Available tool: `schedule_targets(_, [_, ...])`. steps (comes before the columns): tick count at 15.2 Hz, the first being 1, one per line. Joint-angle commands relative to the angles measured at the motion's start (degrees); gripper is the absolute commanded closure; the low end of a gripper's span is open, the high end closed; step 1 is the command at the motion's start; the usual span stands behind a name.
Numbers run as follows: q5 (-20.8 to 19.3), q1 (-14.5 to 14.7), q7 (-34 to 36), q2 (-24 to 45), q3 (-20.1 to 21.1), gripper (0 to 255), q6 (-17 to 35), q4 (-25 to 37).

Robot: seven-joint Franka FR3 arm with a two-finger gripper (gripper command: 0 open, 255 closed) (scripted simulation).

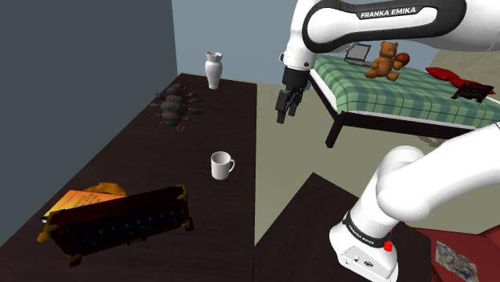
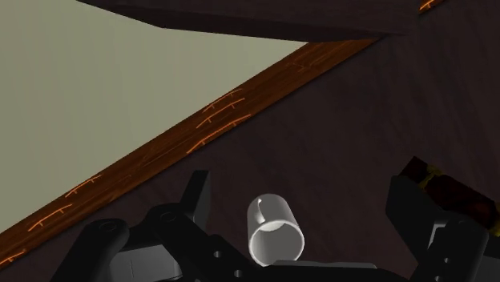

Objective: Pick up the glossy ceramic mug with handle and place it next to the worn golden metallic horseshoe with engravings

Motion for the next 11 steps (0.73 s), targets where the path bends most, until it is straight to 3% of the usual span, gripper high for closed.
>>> schedule_targets(1, [0.2,0.3,-0.1,3.7,0.2,0,3.9,0.0])
schedule_targets(11, [1.0,1.4,-1.2,24.2,0.6,0,20.1,4.0])
